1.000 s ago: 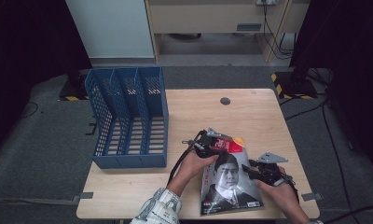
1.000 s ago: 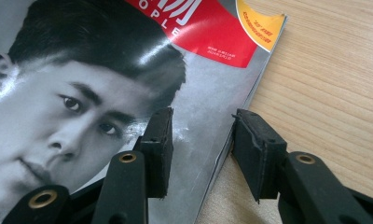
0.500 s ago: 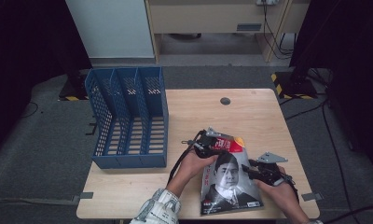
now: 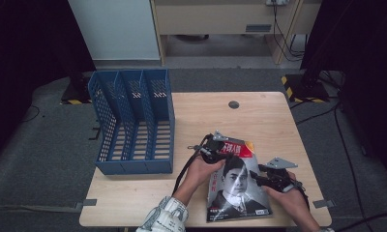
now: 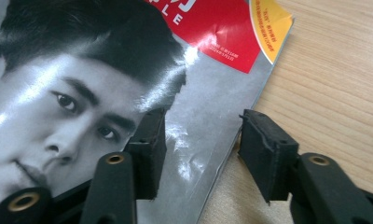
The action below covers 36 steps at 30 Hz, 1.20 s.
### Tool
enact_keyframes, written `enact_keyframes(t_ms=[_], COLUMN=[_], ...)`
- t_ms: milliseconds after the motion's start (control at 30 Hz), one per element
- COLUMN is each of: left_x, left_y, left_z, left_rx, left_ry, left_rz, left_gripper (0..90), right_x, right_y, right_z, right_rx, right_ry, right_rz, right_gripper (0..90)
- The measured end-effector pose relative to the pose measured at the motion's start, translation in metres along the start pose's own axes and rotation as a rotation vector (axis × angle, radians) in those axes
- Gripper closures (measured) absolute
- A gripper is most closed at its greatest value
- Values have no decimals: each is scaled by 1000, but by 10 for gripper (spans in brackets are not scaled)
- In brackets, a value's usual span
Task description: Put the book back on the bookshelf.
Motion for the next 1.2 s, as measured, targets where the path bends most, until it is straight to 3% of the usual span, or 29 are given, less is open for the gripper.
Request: enact_keyframes(t_ms=[133,333,433,533,733,900,1000,1200], left_x=[1,3,4,7,14,20,30,42], left_y=[1,2,5,7,14,19,27,36], left_z=[1,4,6,8,12,15,18,20], left_rx=[-2,0,-12,-27,-42,-50,-74,-52], left_ry=[8,1,5,12,17,18,39,14], left_rz=[6,14,21,34,57,67,103,115], left_gripper=[814,825,826,831,837,846,858,867], right_x=[0,3,-2,-8,-9,-9,-11,-11], right_y=[3,18,23,23,16,14,12,11], right_z=[2,24,37,42,40,38,39,38], right_rx=[15,-48,-104,-128,-131,-134,-149,-153], right_ry=[-20,-79,-90,-110,-82,-79,-64,-64], right_rz=[-32,1,-23,-57,-78,-69,-51,-41], right_gripper=[395,351,343,335,331,311,278,260])
Point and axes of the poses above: each handheld gripper's, and its own axes: y roughly backward along the jaws, x roughly out of its top, z roughly to its right, the point moved 5 cm from there along -y, roughly forward along the jaws, and after that the axes turned 1 degree about -x, right-handed, at the moved point
